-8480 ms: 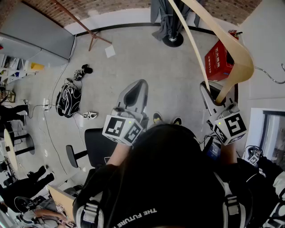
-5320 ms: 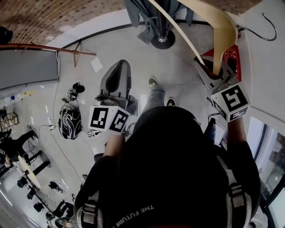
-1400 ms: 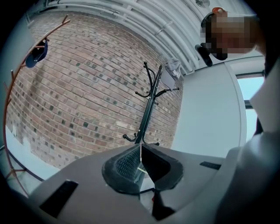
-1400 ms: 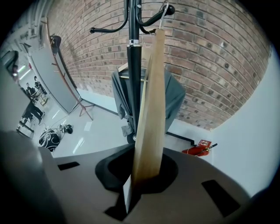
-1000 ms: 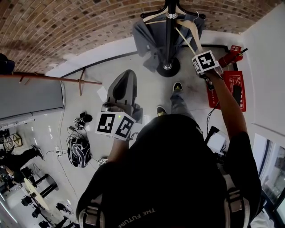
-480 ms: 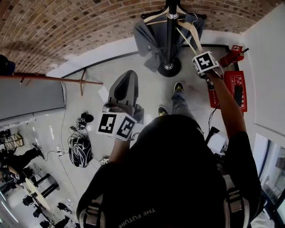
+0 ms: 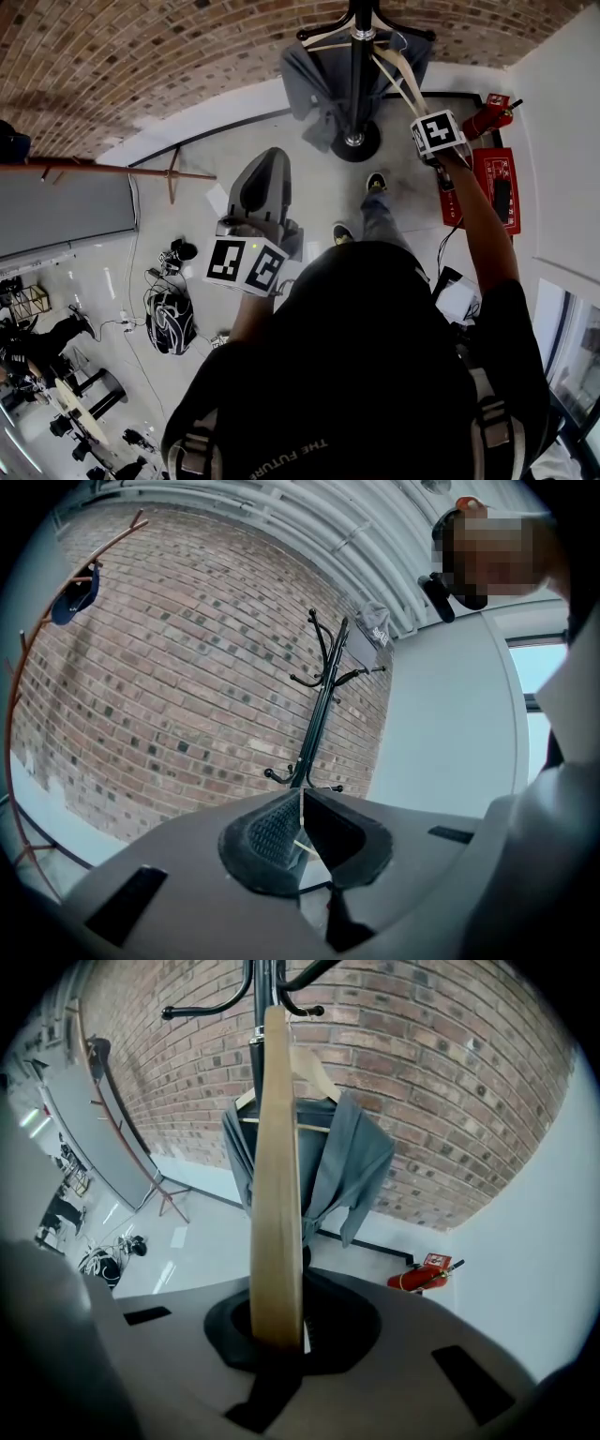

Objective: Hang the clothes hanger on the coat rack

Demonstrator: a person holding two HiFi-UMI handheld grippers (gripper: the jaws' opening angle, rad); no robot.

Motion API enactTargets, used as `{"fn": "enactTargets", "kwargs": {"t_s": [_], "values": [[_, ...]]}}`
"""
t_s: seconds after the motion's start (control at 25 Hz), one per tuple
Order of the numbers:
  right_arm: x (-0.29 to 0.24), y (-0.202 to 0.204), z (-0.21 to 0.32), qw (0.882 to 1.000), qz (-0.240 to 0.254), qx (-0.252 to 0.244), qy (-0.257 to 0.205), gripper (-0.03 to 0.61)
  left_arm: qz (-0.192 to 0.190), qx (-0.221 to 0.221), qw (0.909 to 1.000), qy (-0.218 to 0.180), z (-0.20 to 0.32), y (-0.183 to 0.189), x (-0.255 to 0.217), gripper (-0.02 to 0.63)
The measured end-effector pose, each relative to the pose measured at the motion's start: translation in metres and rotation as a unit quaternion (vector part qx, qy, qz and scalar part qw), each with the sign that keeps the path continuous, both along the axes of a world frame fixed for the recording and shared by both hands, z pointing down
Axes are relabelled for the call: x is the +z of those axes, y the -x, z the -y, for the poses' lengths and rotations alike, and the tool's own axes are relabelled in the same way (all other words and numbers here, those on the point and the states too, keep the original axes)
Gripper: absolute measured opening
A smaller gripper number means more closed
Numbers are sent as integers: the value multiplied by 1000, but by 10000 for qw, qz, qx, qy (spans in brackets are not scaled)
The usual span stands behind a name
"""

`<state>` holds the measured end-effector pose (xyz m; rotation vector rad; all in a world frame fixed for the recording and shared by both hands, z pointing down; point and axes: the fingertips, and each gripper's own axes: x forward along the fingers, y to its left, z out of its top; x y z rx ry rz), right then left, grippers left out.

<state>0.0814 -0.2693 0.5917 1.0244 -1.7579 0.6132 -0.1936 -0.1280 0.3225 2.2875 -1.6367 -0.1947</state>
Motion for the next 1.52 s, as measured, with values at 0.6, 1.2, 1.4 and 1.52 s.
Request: {"fn": "enactTargets", "kwargs": {"t_s": [0.6, 1.2, 1.4, 1.52], "values": [[-14, -40, -7, 9873, 755, -1400, -16, 28, 75, -52, 9999, 42, 28, -9, -3, 29], [-32, -135, 76, 9295, 370, -3671, -14, 28, 167, -338, 9992, 165, 118, -73, -4, 29], [-36, -171, 82, 9166, 723, -3926, 210, 28, 214, -344, 9991, 141, 142, -97, -6, 29], [-37, -190, 78, 9066, 795, -4131, 344, 28, 242, -362, 9990, 133, 152, -105, -6, 29]]}}
